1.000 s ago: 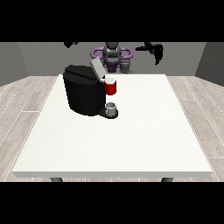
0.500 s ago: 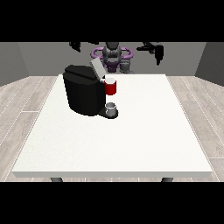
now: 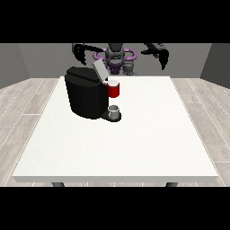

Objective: Insert the coffee pod into the coffee machine and close the lid

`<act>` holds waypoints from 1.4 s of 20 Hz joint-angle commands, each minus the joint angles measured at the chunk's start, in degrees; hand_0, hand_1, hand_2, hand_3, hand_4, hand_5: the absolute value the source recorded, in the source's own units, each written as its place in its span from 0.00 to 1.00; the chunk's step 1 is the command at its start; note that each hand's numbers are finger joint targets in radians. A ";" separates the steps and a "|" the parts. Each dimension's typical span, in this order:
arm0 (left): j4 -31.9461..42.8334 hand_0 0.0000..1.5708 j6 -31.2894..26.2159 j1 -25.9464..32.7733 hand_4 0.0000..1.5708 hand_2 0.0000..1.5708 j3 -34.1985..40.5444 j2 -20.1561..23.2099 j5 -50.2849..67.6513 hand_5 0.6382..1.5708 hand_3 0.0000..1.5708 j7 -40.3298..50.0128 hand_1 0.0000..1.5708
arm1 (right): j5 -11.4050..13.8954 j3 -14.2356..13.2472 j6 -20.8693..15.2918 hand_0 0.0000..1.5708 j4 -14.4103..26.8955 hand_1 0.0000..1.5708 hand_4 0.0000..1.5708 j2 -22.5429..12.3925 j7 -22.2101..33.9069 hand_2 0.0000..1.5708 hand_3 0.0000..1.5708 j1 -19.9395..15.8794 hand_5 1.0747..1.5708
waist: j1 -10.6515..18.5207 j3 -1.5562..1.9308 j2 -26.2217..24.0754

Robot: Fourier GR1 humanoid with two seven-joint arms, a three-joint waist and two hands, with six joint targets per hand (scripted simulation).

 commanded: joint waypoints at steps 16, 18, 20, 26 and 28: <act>-10.30 0.00 2.48 4.87 0.08 0.00 -2.83 2.41 3.37 1.00 0.00 2.53 0.00 | 4.66 -0.05 -0.70 0.00 12.38 0.00 0.00 1.08 -2.88 0.00 0.00 -11.73 1.00 | -0.22 -0.02 6.46; -9.84 0.00 1.49 2.01 0.00 0.00 -0.76 5.46 5.14 1.00 0.00 4.16 0.00 | 3.58 -1.82 -0.27 0.00 12.59 0.00 0.00 -0.17 -1.44 0.00 0.00 -13.79 1.00 | -1.20 -0.02 6.60; -5.63 0.00 4.24 1.73 0.00 0.00 -1.17 3.96 2.56 1.00 0.00 -1.23 0.00 | 4.49 0.92 1.04 0.00 11.37 0.00 0.03 1.33 -1.86 0.00 0.00 -14.51 1.00 | -3.13 -0.03 8.62; -9.53 0.00 2.63 3.37 0.00 0.00 -2.71 4.76 3.95 1.00 0.00 1.11 0.00 | 5.37 -0.72 -0.03 0.00 15.97 0.00 0.00 1.36 -5.26 0.00 0.00 -15.86 1.00 | 0.22 -0.01 8.96; -9.64 0.00 4.47 2.30 0.00 0.00 -4.32 3.45 2.16 1.00 0.00 0.88 0.00 | 5.58 -0.92 -0.36 0.00 16.68 0.00 0.00 1.26 -4.95 0.00 0.00 -18.00 1.00 | 0.41 -0.01 10.01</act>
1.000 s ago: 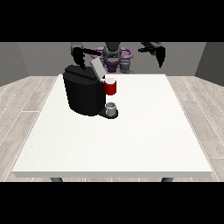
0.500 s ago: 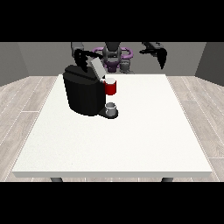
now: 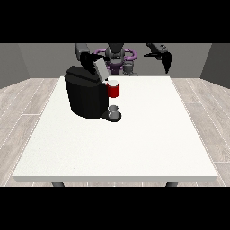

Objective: Insert the coffee pod into the coffee machine and close the lid

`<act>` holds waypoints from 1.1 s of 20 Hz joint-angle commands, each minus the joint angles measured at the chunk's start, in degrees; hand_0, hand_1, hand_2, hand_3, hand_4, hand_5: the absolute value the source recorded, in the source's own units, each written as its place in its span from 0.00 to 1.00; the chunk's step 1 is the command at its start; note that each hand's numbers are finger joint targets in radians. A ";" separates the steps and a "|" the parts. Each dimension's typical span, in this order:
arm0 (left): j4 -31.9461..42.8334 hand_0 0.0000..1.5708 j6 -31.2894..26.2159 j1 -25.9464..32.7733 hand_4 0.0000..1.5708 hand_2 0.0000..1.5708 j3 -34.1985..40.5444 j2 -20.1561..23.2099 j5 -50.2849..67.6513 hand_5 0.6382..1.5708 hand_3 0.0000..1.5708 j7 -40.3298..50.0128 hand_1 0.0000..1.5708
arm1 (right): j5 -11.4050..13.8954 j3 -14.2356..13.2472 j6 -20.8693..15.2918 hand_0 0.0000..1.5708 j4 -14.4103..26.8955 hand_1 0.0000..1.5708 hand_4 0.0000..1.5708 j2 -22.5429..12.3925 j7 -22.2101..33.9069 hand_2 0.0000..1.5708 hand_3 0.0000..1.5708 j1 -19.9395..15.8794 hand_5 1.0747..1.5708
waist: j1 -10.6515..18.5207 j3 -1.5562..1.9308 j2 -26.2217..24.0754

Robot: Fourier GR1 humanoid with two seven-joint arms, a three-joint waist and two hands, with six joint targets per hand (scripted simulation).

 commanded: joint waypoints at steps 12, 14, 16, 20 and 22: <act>2.82 0.00 0.63 -0.08 0.08 0.00 0.45 1.61 0.92 1.00 0.00 -1.43 0.00 | 3.99 2.76 0.89 0.00 4.15 0.00 0.00 0.94 2.31 0.00 0.00 -6.50 1.00 | 0.60 0.20 0.73; 6.22 0.00 0.60 -1.16 0.12 0.00 1.87 1.96 1.66 1.00 0.00 -3.30 0.00 | 6.01 5.46 -1.76 0.00 2.10 0.00 0.14 4.30 5.05 0.00 0.00 -8.39 1.00 | -0.66 0.18 0.54; 3.62 0.00 1.03 -2.38 0.10 0.00 0.37 1.83 1.40 1.00 0.00 -0.22 0.00 | 7.52 4.77 -3.35 0.00 4.15 0.00 0.08 3.95 2.98 0.00 0.00 -9.32 1.00 | 0.86 0.20 0.76; 0.69 0.00 1.71 -1.00 0.08 0.00 -2.58 -0.06 0.07 1.00 0.00 -1.23 0.00 | 6.46 2.59 0.29 0.00 6.41 0.00 0.07 0.99 0.75 0.00 0.00 -9.85 1.00 | 1.26 0.21 0.39; 0.22 0.00 0.27 -1.69 0.12 0.00 -2.06 0.60 1.52 1.00 0.00 -1.92 0.00 | 8.17 3.63 -2.89 0.00 6.76 0.00 0.07 3.35 2.57 0.00 0.00 -10.77 1.00 | 1.70 0.20 -0.04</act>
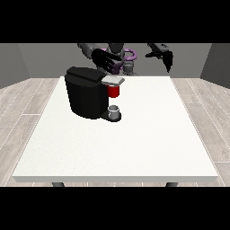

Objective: Insert the coffee pod into the coffee machine and close the lid

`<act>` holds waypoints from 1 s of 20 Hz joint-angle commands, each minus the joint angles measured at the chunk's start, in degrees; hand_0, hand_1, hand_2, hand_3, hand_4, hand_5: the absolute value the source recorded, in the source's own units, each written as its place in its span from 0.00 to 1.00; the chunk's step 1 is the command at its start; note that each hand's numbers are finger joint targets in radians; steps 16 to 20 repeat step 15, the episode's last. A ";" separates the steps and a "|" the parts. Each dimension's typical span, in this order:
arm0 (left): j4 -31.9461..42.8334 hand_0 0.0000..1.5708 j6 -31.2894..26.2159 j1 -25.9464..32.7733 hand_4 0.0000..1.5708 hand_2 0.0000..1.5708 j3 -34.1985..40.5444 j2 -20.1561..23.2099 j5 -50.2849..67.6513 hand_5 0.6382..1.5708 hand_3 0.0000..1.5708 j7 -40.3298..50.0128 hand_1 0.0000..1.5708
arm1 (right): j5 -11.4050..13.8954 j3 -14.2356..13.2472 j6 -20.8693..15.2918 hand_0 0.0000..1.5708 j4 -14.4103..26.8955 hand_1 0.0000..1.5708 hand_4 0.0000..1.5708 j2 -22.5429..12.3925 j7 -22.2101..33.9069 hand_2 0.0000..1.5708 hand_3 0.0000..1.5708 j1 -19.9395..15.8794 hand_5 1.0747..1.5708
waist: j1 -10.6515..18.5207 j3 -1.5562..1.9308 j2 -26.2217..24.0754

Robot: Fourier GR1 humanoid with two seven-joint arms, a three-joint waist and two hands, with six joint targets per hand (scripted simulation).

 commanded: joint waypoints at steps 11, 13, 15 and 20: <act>2.53 0.00 2.67 5.45 0.12 0.00 -2.11 -3.94 -1.09 1.00 0.00 -3.67 0.00 | -8.88 8.33 2.32 0.00 -7.23 0.00 0.17 6.01 -4.30 0.00 0.00 12.13 1.00 | -4.78 0.01 -8.80; 3.87 0.00 0.75 4.93 0.12 0.00 0.48 -1.12 0.75 1.00 0.00 -3.69 0.00 | -12.17 11.50 -1.98 0.00 -9.74 0.00 0.18 6.04 -6.61 0.00 0.00 17.49 1.00 | -5.23 0.01 -9.58; 4.67 0.00 0.22 6.26 0.12 0.00 0.77 -1.05 0.96 1.00 0.00 -5.78 0.00 | -14.00 13.76 -4.12 0.00 -11.17 0.00 0.10 6.07 -6.86 0.00 0.00 22.71 1.00 | -7.06 0.00 -10.82; 4.67 0.00 0.22 6.26 0.12 0.00 0.77 -1.05 0.96 1.00 0.00 -5.78 0.00 | -14.00 13.76 -4.12 0.00 -11.17 0.00 0.10 6.07 -6.86 0.00 0.00 22.71 1.00 | -7.06 0.00 -10.82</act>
